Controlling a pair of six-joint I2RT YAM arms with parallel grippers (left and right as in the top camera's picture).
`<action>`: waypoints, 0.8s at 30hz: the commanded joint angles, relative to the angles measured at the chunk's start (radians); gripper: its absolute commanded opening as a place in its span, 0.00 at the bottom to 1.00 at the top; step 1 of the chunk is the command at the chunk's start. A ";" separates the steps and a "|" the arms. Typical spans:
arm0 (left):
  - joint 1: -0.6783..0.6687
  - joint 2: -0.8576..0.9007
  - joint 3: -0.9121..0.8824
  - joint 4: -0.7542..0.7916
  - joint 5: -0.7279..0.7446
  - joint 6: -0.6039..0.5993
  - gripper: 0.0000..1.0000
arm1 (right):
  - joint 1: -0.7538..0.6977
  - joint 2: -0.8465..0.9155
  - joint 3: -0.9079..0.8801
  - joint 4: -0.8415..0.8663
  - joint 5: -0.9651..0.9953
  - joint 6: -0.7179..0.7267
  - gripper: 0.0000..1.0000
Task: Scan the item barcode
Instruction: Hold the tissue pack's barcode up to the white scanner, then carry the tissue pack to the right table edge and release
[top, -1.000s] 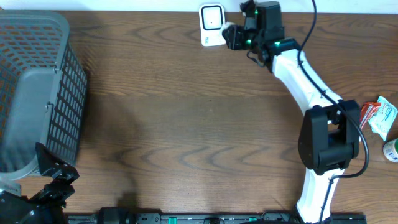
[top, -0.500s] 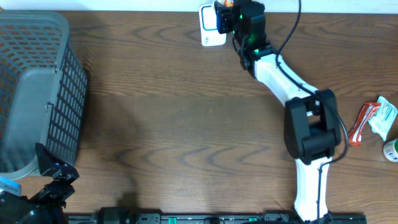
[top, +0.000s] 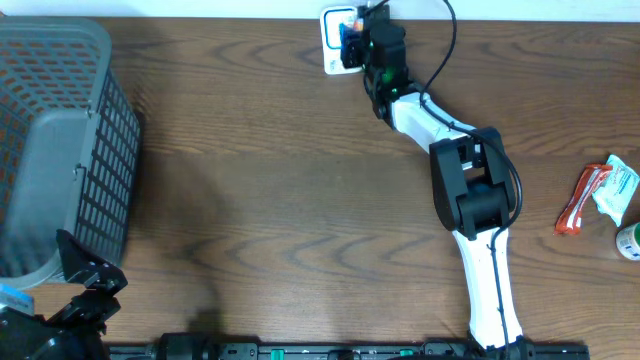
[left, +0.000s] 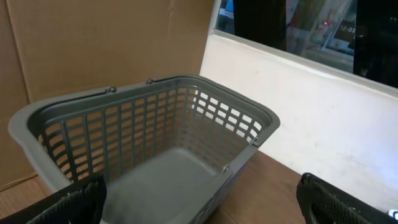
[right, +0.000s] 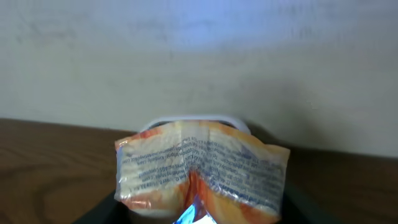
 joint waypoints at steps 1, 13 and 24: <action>0.002 -0.007 -0.004 0.000 -0.009 0.002 0.98 | 0.011 -0.001 0.072 -0.051 0.018 0.000 0.51; 0.002 -0.007 -0.004 0.000 -0.009 0.002 0.98 | 0.048 -0.068 0.218 -0.397 0.020 -0.076 0.42; 0.002 -0.007 -0.004 0.000 -0.009 0.002 0.98 | 0.014 -0.478 0.221 -1.124 0.132 -0.074 0.41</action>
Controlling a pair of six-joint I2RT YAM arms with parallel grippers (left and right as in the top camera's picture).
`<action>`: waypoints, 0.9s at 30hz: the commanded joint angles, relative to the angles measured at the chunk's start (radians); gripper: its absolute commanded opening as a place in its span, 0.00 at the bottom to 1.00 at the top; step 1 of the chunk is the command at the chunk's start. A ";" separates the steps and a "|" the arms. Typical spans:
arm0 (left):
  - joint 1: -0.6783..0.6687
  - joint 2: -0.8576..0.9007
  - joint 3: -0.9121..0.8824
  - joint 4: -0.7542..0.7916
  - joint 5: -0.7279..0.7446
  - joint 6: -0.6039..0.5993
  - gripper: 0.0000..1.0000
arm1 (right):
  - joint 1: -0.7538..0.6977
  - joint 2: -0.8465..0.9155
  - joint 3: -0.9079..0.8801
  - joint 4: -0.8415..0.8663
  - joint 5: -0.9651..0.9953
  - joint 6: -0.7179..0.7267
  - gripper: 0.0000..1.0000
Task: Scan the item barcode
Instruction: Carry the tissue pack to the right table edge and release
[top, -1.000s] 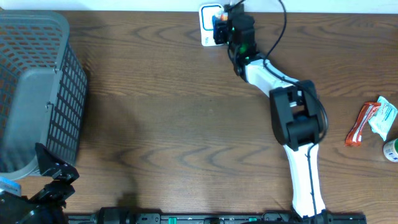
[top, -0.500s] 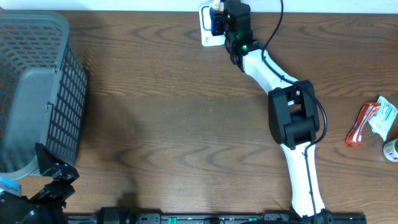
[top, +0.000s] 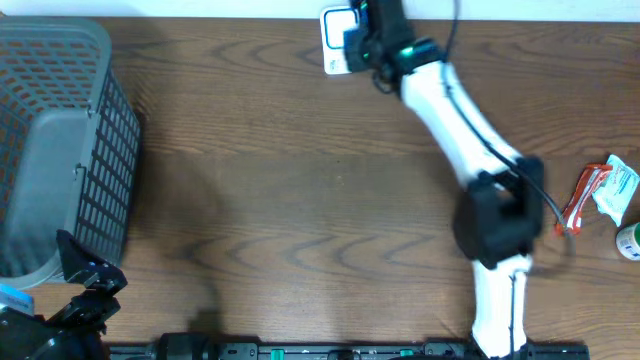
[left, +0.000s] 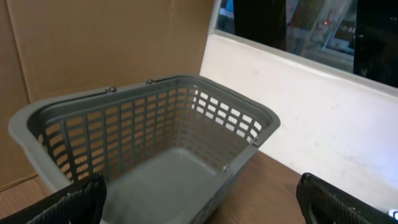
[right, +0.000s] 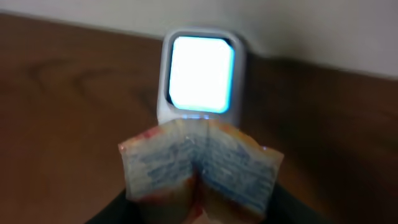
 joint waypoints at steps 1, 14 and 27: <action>0.002 -0.006 -0.004 -0.001 -0.009 0.002 0.98 | -0.032 -0.175 0.032 -0.171 0.107 -0.010 0.40; 0.002 -0.006 -0.004 -0.001 -0.009 0.002 0.98 | -0.309 -0.300 -0.013 -0.771 0.558 0.163 0.43; 0.002 -0.006 -0.004 -0.001 -0.009 0.002 0.98 | -0.661 -0.299 -0.497 -0.346 0.320 0.182 0.37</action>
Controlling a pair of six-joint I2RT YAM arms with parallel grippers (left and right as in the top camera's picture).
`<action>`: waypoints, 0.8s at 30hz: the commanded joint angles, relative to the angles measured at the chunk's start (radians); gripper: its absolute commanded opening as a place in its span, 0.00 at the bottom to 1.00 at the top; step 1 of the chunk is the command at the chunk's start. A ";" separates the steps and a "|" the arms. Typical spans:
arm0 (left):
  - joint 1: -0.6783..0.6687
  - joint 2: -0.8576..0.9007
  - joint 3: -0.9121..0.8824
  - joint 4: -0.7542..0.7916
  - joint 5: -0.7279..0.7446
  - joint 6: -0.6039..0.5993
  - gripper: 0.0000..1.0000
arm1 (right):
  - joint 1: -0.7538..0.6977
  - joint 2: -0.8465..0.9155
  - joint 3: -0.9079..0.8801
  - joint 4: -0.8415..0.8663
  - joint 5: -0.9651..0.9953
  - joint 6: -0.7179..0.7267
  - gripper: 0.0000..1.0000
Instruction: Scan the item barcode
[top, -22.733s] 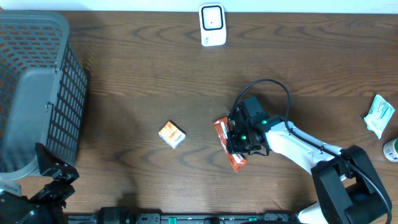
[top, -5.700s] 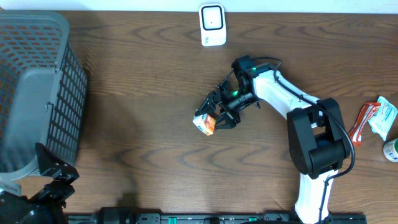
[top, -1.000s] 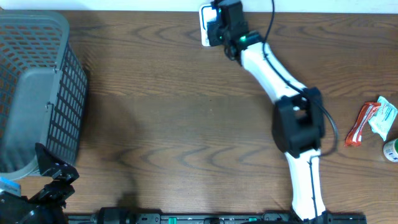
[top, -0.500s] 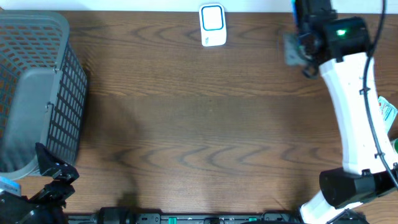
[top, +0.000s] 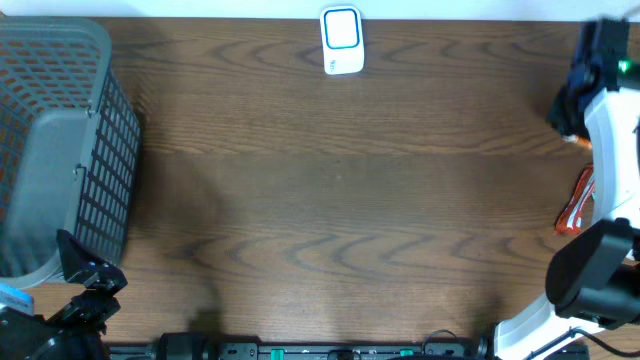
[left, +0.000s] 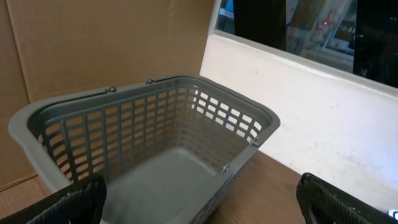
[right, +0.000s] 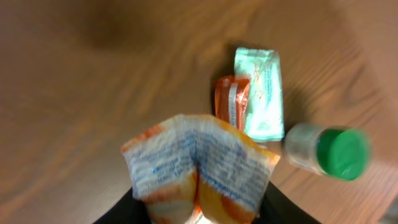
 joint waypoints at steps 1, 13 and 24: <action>0.002 -0.006 -0.004 0.001 -0.009 0.002 0.98 | -0.054 0.002 -0.135 0.075 -0.053 0.019 0.38; 0.002 -0.006 -0.004 0.001 -0.009 0.002 0.98 | -0.135 -0.007 -0.327 0.321 -0.167 0.021 0.99; 0.002 -0.006 -0.004 0.001 -0.009 0.002 0.98 | -0.102 -0.205 -0.006 0.048 -0.486 0.022 0.99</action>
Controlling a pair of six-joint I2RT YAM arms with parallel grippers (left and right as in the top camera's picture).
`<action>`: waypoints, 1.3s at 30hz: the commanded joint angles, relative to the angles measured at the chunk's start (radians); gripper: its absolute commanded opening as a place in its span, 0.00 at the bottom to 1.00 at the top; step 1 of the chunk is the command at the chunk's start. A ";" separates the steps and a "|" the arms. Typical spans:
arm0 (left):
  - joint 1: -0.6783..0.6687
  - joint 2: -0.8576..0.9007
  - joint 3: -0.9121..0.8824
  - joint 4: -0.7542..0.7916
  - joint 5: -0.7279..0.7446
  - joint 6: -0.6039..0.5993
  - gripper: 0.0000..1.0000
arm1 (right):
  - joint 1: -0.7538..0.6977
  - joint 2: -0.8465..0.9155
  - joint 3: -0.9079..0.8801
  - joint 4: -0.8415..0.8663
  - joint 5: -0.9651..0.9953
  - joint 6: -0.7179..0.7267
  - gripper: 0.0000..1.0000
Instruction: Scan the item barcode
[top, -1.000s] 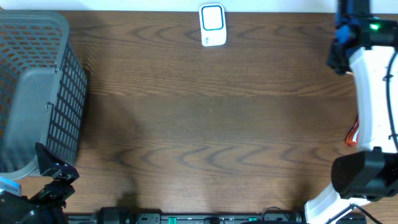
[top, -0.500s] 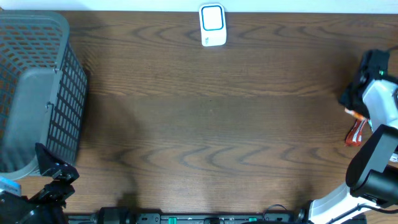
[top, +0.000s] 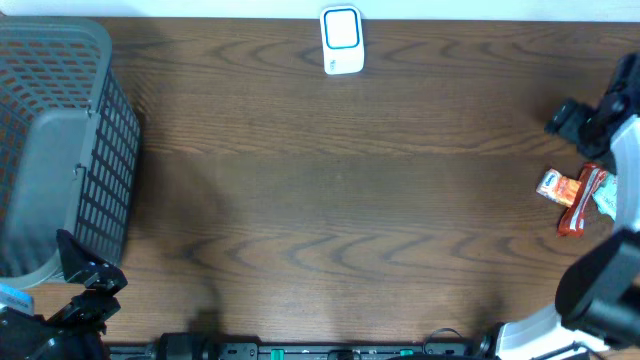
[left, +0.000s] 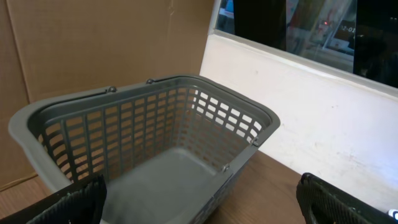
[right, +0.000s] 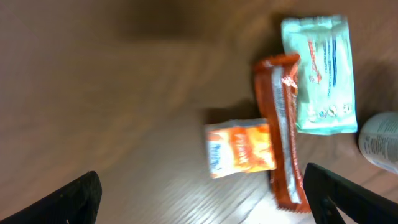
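Note:
The small orange snack packet (right: 241, 148) lies flat on the table (top: 552, 186), touching the left side of a red packet (right: 283, 124). My right gripper (right: 205, 208) hangs above it, open and empty, with both fingertips wide apart at the frame's lower corners; in the overhead view it is at the right edge (top: 582, 122). The white barcode scanner (top: 341, 40) stands at the back edge, far left of that gripper. My left gripper (left: 202, 208) is open and empty at the front left corner (top: 85, 272), facing the basket.
A grey mesh basket (top: 60, 140) fills the left side of the table (left: 149, 143). Beside the red packet lie a mint-green wipes packet (right: 317, 74) and a green-capped bottle (right: 380, 140), all near the right table edge.
The right gripper was shut on the orange packet above the items at the right. Now it is open and the packet lies on the table beside the red packet. The left arm is unmoved.
The right gripper held the orange packet close to the scanner at the back wall, then just above the scanner's lit screen. Afterwards it held the packet over the pile at the far right. Now the packet rests there, released. The left gripper stayed by the basket throughout.

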 joint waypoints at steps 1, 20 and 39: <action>0.002 -0.006 -0.004 0.000 -0.009 0.002 0.98 | 0.033 -0.144 0.058 -0.032 -0.156 0.010 0.99; 0.002 -0.006 -0.004 0.000 -0.009 0.002 0.98 | 0.192 -0.714 0.058 -0.070 -0.159 0.010 0.99; 0.002 -0.006 -0.004 0.000 -0.009 0.002 0.98 | 0.208 -0.952 0.031 -0.132 -0.136 -0.017 0.99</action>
